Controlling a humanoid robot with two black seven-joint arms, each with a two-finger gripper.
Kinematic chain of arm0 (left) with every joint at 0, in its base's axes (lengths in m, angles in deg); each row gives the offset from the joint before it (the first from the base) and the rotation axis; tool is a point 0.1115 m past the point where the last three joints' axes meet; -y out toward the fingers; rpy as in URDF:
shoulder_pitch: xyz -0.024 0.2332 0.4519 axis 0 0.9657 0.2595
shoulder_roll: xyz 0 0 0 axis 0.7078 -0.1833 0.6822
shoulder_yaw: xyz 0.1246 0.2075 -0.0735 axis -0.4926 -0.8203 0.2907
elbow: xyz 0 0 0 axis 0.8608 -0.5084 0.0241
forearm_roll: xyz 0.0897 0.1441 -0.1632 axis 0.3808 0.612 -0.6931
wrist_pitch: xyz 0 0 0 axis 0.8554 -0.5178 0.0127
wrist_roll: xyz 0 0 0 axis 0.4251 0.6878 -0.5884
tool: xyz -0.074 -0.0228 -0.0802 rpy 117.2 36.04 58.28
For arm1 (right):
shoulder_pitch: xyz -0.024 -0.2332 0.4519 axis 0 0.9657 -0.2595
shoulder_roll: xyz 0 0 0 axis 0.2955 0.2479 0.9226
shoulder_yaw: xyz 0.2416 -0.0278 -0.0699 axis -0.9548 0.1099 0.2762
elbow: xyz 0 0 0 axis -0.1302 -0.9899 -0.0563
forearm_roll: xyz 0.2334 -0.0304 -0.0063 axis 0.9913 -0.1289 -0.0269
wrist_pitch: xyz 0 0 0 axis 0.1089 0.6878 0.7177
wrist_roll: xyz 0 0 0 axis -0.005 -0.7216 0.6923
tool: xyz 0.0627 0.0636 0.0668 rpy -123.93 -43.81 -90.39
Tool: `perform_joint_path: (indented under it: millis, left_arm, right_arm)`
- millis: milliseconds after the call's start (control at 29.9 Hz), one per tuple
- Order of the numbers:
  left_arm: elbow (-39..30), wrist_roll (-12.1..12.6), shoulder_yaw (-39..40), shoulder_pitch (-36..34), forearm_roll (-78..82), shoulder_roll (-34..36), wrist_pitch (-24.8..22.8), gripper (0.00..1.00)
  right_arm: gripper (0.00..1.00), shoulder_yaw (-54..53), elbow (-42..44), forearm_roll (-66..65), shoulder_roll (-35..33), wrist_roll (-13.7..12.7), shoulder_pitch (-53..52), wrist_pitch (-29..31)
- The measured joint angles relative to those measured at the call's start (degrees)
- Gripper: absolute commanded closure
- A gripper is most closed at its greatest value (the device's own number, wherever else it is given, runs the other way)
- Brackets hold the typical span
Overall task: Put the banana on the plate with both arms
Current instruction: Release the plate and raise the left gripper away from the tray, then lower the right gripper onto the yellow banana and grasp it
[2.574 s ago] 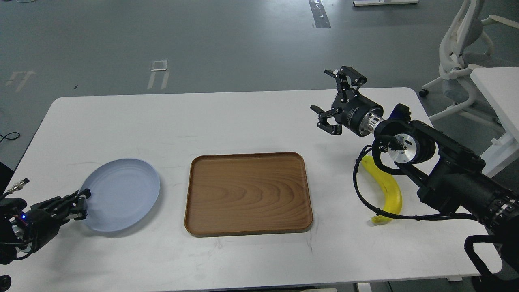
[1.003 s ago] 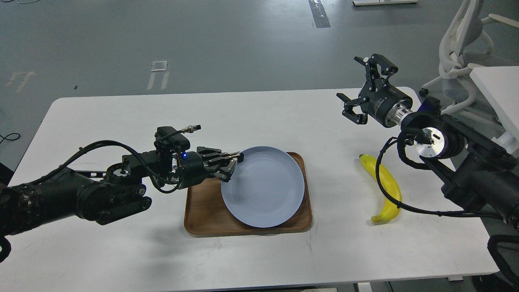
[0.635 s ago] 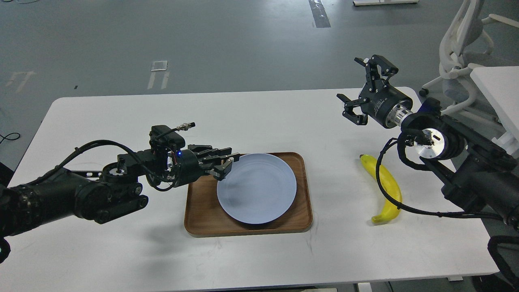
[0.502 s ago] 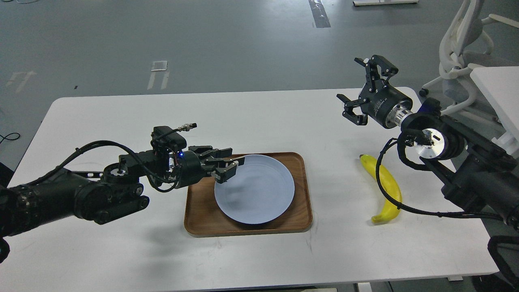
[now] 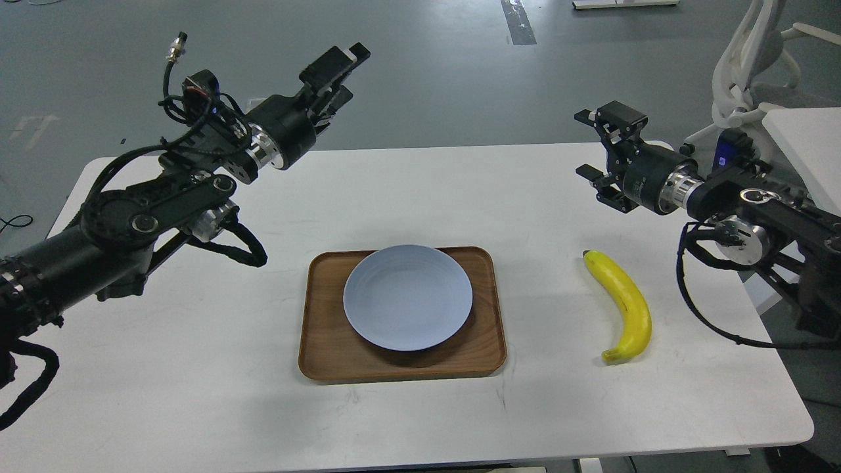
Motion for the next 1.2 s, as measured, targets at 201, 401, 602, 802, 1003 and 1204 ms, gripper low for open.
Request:
perform_joint_path:
  millis: [201,401,602,802,1003,1204]
  left_arm:
    - [0.7,18.6,9.9,1.6,-18.5,0.2,-2.9,0.02]
    - [0.8,18.3,12.7,4.5,-19.9,1.2,-3.1,0.02]
    - [0.5,14.5,12.9,6.1,-19.9,2.4,-3.0,0.02]
    - [0.1,14.1,13.1,6.1,-19.9,3.0,-3.0,0.02]
    - [0.0,12.8,13.1,6.1,-19.9,3.4,-2.9,0.02]
    - [0.0,12.1,13.0,6.2,-19.9,5.4,-3.2,0.02]
  right_arm:
    - [0.02,7.5,-11.4,-34.1,-14.2,6.5,-1.8,0.2]
    - [0.03,19.3,-14.5,-49.9,-19.6,6.8,-3.7,0.3]
    - [0.06,25.0,-13.8,-51.0,-18.6,5.0,-2.1,0.1]
    - [0.14,25.2,-9.1,-50.8,-14.7,3.4,1.5,-0.4]
    - [0.26,25.3,-8.3,-50.8,-13.1,3.2,1.8,-0.4]
    - [0.26,25.2,-8.3,-50.6,-12.2,3.5,1.2,-0.4]
